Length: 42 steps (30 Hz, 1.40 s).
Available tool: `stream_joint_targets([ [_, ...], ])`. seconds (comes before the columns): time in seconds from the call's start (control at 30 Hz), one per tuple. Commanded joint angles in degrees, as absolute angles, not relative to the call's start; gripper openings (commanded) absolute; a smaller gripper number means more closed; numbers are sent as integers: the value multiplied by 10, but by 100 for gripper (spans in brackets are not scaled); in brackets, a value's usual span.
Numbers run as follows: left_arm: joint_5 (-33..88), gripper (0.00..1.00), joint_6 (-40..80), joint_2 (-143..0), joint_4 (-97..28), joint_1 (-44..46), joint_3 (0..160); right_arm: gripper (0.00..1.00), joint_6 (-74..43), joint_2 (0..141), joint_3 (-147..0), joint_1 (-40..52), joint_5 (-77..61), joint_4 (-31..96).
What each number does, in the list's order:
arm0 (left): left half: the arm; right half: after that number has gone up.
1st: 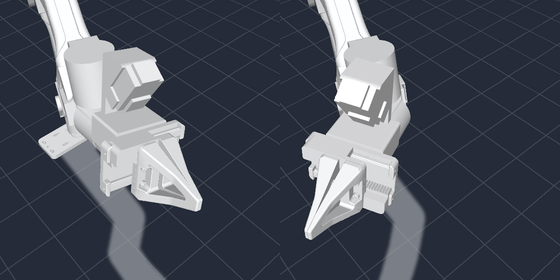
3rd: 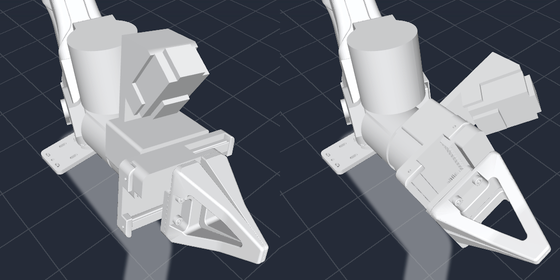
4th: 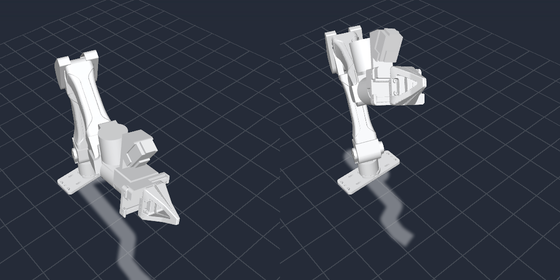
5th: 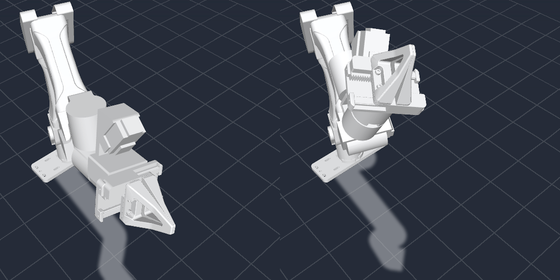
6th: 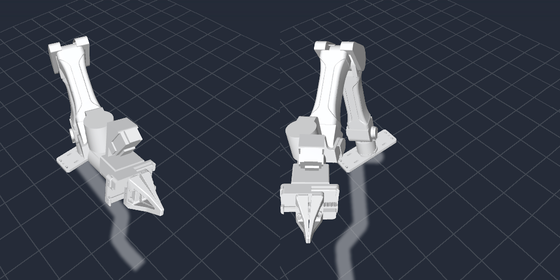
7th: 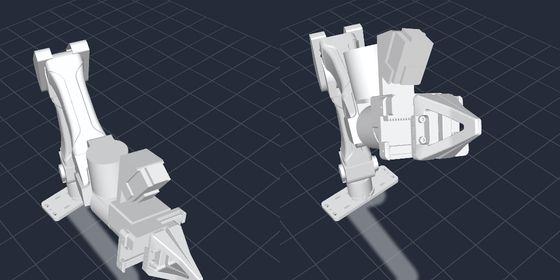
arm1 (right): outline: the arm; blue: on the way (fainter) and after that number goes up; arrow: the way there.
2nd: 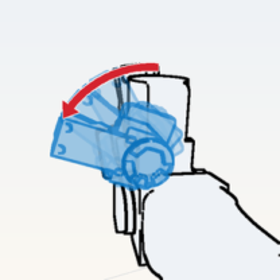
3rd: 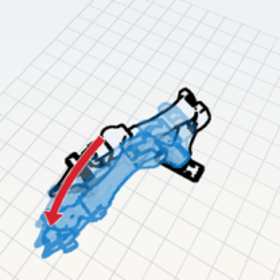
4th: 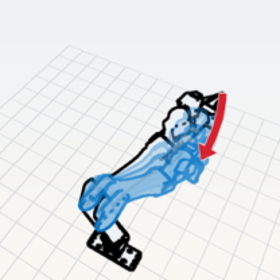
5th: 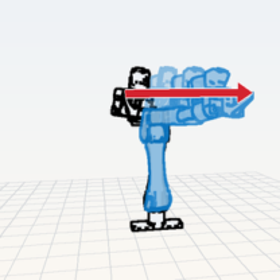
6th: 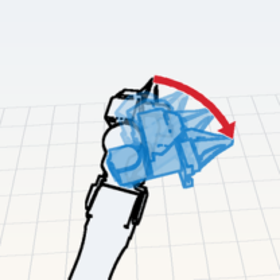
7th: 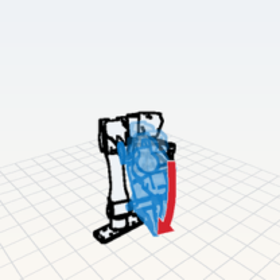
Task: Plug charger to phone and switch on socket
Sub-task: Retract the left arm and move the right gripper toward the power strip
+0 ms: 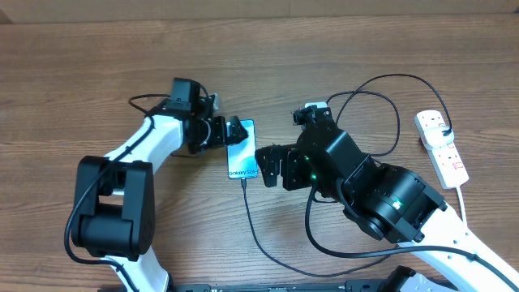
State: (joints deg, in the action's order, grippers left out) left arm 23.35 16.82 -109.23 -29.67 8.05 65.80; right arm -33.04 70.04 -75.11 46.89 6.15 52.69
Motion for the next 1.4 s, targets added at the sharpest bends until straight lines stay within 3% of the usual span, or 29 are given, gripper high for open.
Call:
stream_joint_targets([
  [0.0,100,100,180,-1092,-336,52,650,100,-335,702,-765,468,59,510],
  [0.47,21,100,167,-634,-456,42,732,100,-334,702,-765,467,60,584],
  [0.7,-7,99,167,-411,-583,42,732,100,-335,709,-765,467,89,595],
  [0.87,-7,100,167,-308,-647,42,732,100,-340,745,-765,467,131,592],
  [1.1,-6,100,167,-269,-693,42,732,100,-482,848,-765,426,174,630],
  [1.17,-5,99,168,-270,-691,42,731,91,-537,870,-765,396,168,668],
  [1.33,-7,100,167,-270,-689,42,731,50,-592,885,-765,295,166,764],
  [1.37,-11,100,167,-270,-688,42,731,46,-592,885,-765,270,166,779],
])
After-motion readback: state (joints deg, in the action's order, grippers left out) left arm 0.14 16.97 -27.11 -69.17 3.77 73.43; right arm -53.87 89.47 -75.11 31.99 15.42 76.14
